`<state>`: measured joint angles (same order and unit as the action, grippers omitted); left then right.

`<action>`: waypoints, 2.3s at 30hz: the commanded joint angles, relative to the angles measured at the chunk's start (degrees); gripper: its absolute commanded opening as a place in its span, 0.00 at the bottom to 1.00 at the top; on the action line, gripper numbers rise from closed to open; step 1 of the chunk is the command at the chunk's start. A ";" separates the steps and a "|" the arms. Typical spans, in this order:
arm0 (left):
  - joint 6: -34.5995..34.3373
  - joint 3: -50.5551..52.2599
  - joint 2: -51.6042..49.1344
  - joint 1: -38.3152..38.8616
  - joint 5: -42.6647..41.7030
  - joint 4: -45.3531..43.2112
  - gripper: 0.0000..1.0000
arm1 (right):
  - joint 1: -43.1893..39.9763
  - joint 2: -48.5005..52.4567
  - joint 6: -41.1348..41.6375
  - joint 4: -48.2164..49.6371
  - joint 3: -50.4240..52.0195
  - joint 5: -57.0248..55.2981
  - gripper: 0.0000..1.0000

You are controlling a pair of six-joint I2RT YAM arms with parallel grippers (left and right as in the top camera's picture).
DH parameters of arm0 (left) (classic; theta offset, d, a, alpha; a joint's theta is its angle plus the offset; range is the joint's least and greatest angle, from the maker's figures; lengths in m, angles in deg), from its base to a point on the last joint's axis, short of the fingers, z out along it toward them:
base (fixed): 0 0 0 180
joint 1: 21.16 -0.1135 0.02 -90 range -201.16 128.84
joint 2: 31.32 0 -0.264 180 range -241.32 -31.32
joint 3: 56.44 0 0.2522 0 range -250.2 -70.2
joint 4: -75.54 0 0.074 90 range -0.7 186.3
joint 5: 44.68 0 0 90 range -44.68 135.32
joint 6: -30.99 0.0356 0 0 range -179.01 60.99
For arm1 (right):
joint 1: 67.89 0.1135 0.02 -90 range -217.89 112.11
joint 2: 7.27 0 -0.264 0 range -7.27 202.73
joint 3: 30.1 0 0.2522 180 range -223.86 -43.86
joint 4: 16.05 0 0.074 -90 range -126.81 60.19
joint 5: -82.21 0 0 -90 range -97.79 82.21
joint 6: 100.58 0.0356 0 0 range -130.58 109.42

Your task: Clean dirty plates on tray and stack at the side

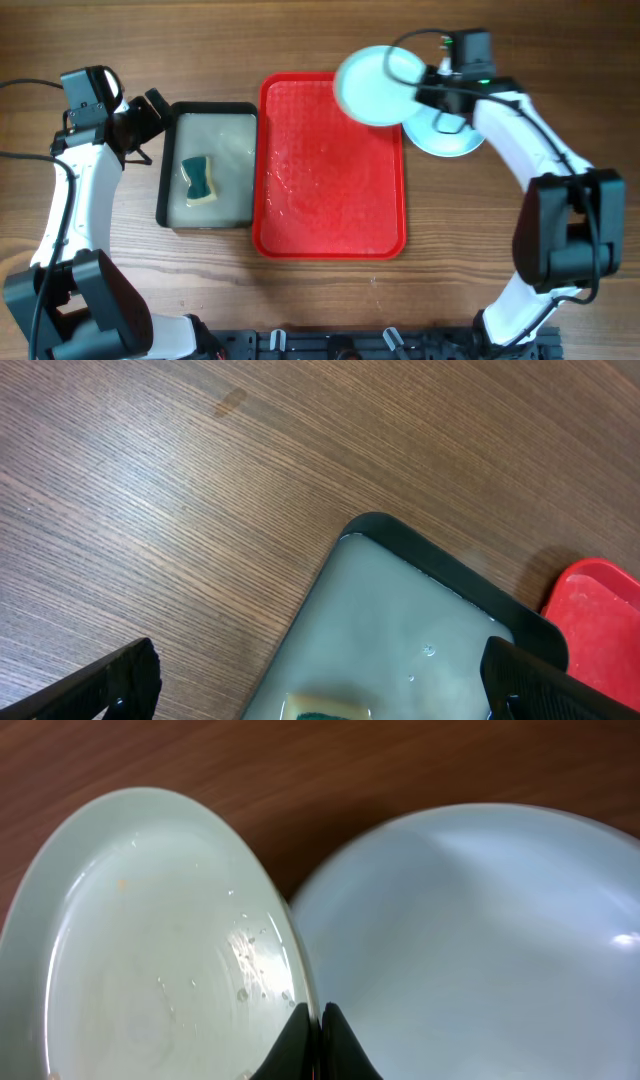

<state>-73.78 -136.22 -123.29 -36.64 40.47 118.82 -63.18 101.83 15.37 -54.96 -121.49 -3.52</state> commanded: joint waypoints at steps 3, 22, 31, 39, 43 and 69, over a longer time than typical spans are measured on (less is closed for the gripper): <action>-0.72 -0.96 0.68 -0.13 -0.68 -0.09 1.00 | -10.23 0.33 1.01 -3.30 -0.63 1.16 0.04; -0.72 -0.96 0.68 -0.13 -0.68 -0.09 1.00 | -15.17 0.33 -4.94 -11.91 2.64 2.34 0.05; -0.72 -0.96 0.68 -0.13 -0.68 -0.09 1.00 | -15.10 0.33 -10.47 -13.11 2.67 8.72 0.61; -0.72 -0.96 0.68 -0.13 -0.68 -0.09 1.00 | -6.62 0.33 -15.87 -14.32 3.45 11.08 0.75; -0.72 -0.96 0.68 -0.13 -0.68 -0.09 1.00 | 3.04 0.33 -21.59 -13.25 3.45 10.84 0.78; -0.72 -0.96 0.68 -0.13 -0.68 -0.09 1.00 | 8.46 0.33 -22.80 -1.79 3.45 10.82 1.00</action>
<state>-73.78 -136.22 -123.29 -36.64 40.47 118.84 -54.81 101.83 -6.42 -57.03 -118.23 6.99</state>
